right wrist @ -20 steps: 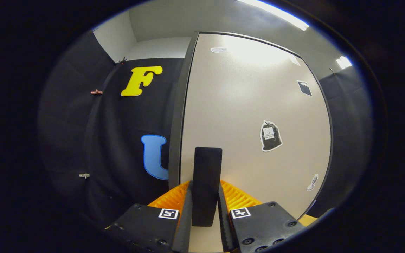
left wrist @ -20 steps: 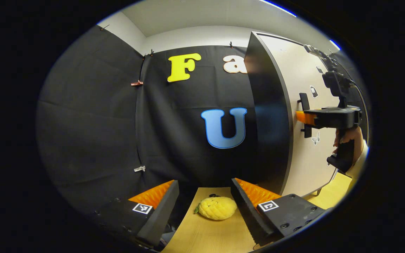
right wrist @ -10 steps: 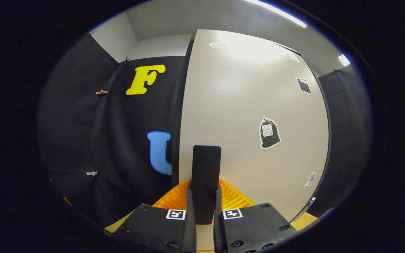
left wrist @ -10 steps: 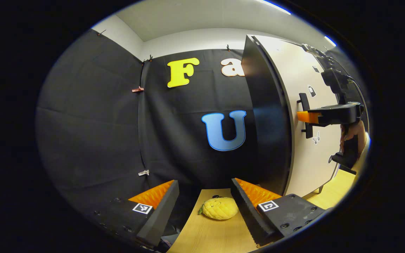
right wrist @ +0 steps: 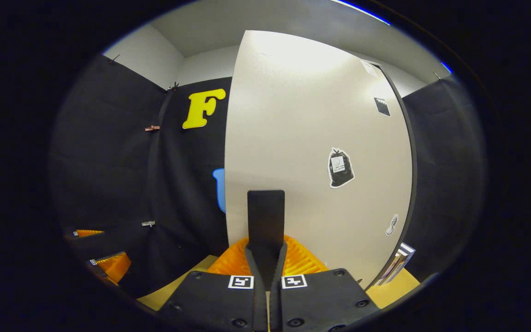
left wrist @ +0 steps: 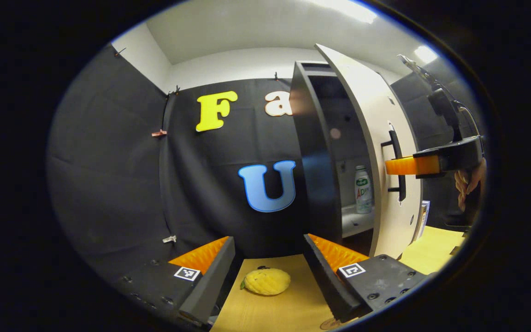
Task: Open the cabinet door with the right hand, grasp the bottle in the cabinet with the left hand and place it on the coaster, then close the cabinet door with the right hand.
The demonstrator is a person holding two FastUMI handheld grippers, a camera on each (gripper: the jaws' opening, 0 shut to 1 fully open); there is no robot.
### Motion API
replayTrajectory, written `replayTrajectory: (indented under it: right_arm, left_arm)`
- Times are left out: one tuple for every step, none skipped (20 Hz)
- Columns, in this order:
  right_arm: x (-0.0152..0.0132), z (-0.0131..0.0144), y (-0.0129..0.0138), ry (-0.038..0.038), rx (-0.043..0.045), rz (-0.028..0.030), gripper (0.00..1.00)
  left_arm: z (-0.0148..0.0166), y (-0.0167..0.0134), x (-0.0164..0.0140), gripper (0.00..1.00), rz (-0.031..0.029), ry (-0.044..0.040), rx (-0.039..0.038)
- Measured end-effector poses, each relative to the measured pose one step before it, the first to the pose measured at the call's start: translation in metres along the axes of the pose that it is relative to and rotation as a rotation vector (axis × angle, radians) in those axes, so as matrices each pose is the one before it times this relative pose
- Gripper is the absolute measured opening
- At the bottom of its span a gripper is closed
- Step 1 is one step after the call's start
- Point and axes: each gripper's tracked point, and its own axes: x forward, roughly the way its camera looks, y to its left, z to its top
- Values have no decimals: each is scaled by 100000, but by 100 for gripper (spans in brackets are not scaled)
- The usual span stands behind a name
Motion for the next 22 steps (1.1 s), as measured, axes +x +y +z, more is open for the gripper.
replayTrajectory:
  right_arm:
    - [-640,25,-209,424,-1134,-259,7]
    - [-542,36,-326,-185,-909,-80,7]
    - [-666,103,-360,520,444,-110,7]
    - [-455,-28,-63,698,834,122,7]
    - [-810,54,-150,1106,500,102,7]
    - [-877,327,-297,77,34,-346,7]
    - [-820,236,-363,51,-431,-711,7]
    - [-731,-81,-657,15,344,-907,7]
    - [-915,26,-853,112,613,-1010,7]
    - [-903,19,-1005,-173,738,-1104,7]
    - [-784,75,-735,-359,282,-1153,7]
    - [-763,97,-597,-316,-271,-1080,7]
    - [-638,99,-598,-87,-520,-1511,6]
    - [-614,-2,-714,433,-696,-1771,6]
    - [-635,26,-743,222,-1046,-2057,6]
    - [-541,59,-894,72,-1064,-2311,6]
    - [-492,102,-1018,-363,-881,-2495,6]
    - [-266,134,-1188,-56,-294,-2249,6]
    - [-444,83,-859,-68,728,-1282,6]
    - [-390,-31,-845,32,1489,-680,5]
    - [-246,61,-582,-133,1394,-28,6]
    - [-284,-98,-640,172,880,272,6]
  left_arm:
    - [36,-793,-268,93,-1914,-146,194]
    - [189,-620,-230,93,-1101,-138,709]
    - [202,-469,-317,93,-969,-249,767]
    - [88,-623,-172,93,-1021,-130,157]
    - [-34,-513,287,93,-1934,-78,-547]
    - [104,-826,138,93,-2246,-218,-1130]
    - [62,-795,212,93,-2264,-164,-1229]
    - [61,-821,327,93,-2384,-36,-951]
    - [-110,-1086,79,93,-2370,113,-674]
    - [32,-992,392,93,-2364,87,-503]
    - [-13,-827,357,93,-2482,-57,-447]
    - [82,-1054,518,93,-2825,-208,-384]
    - [-88,-1010,646,93,-3151,-23,-276]
    - [-49,-1192,682,93,-3165,138,-30]
    - [28,-1033,523,93,-2961,184,204]
    - [85,-1112,658,94,-2850,-52,308]
    - [43,-1125,571,94,-3061,-313,268]
    - [268,-1132,667,94,-3068,-552,235]
    - [167,-1200,733,94,-2963,-516,144]
    - [216,-1207,799,93,-2392,-263,81]
    - [29,-909,750,93,-1757,283,-13]
    - [95,-1021,780,93,-1032,577,26]
